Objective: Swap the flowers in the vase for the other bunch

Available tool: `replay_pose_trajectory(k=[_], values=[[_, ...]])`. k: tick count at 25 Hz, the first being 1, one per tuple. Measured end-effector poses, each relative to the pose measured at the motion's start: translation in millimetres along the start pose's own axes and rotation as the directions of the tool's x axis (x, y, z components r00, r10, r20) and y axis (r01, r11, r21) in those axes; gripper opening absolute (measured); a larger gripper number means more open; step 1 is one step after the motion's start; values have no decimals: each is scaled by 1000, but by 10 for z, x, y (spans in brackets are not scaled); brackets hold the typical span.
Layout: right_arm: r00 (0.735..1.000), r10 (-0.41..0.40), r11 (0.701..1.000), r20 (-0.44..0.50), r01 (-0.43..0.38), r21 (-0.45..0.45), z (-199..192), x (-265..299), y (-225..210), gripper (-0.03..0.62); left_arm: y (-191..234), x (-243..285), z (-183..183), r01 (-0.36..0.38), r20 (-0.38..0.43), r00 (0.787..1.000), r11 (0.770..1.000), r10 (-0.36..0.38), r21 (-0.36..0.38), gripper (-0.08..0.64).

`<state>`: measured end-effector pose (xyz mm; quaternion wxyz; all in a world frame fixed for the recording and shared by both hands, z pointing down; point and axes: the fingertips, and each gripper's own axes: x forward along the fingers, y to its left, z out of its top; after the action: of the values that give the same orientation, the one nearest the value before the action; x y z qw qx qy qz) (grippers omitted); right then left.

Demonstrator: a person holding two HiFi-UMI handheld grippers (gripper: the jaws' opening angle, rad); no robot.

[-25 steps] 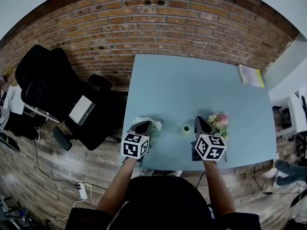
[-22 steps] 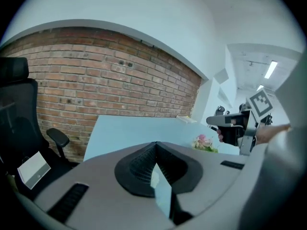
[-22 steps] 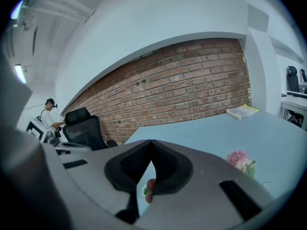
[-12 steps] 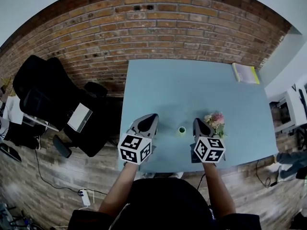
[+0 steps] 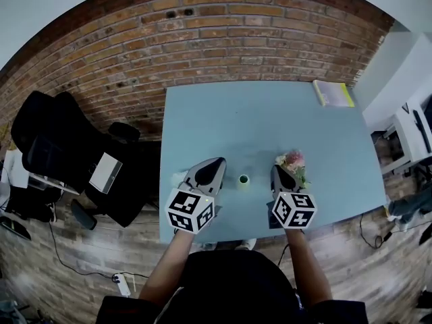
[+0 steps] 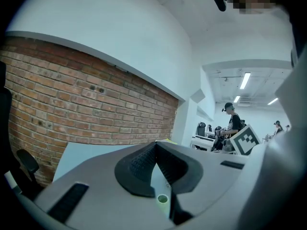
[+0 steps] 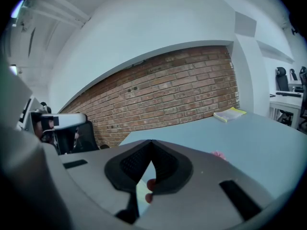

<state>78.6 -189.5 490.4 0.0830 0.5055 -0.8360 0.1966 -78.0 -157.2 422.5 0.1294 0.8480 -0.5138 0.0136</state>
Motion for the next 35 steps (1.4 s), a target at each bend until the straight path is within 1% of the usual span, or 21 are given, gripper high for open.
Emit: replay_pose_trajectory(k=[6,11,18,27,35], values=[[1000,-26,1000,-5,26,10,-37,-148,-251,12,-186,167,-85,24,-18,1000,999,-25,-23,8],[999,-39,999,-27,40,19,-113,-232,-531,12,-343,317,-155,38,-18,999,997,-39,-61,8],[996,-66,998,-61,67,17,-173,-292,-897,12,-529,535,-218,56,-29,998,996,-58,-66,8],[992,-75,997,-97,76,5,-191,-251,-1290,12,-655,854,-347,61,-54,996,994,-66,-86,8],[986,-79,997,-146,78,-14,-243,-129,-1540,12,-656,1064,-404,49,-68,996,994,-56,-99,8]])
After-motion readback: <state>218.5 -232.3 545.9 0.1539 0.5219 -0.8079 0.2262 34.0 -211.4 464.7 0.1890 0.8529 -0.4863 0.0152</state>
